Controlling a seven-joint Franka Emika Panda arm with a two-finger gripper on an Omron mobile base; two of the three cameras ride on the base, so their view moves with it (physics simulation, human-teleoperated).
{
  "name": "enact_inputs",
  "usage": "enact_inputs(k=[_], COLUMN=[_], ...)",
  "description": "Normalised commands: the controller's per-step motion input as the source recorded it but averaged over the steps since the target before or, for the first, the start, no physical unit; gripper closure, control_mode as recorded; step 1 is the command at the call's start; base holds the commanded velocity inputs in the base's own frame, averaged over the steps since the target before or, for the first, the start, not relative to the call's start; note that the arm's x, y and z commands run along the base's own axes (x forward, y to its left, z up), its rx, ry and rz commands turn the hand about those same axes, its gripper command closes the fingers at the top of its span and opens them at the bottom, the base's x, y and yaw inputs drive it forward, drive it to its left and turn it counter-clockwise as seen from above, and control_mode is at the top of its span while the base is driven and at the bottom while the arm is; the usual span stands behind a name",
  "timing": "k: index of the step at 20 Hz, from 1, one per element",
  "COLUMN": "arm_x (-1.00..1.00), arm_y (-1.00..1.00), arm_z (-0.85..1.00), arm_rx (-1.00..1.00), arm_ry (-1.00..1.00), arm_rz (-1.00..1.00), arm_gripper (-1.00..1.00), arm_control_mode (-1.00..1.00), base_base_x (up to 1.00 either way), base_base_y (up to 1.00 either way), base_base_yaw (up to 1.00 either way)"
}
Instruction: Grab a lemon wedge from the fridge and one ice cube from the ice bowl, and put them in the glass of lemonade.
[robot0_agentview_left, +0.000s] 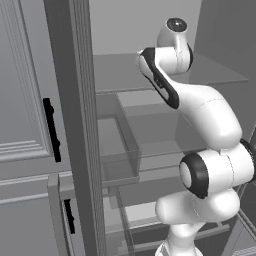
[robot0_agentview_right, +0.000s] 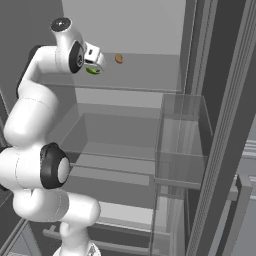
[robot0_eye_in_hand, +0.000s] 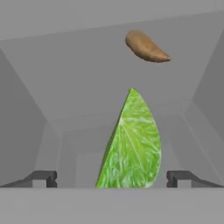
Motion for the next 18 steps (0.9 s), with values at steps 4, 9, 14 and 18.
enact_inputs(k=[4, 9, 14, 18], arm_x=[0.35, 0.34, 0.02, 0.00], arm_y=[0.00, -0.03, -0.20, -0.13], arm_z=[0.56, -0.08, -0.34, -0.33], arm_rx=[0.00, 0.00, 0.00, 0.00], arm_ry=[0.02, 0.09, 0.01, 0.00], arm_rz=[0.00, -0.02, -0.07, -0.06], arm_gripper=[-1.00, -1.00, -1.00, -1.00], arm_control_mode=[-1.00, -1.00, -1.00, -1.00], base_base_x=[0.00, 0.00, 0.00, 0.00], base_base_y=[0.00, 0.00, 0.00, 0.00], base_base_yaw=[0.00, 0.00, 0.00, 0.00])
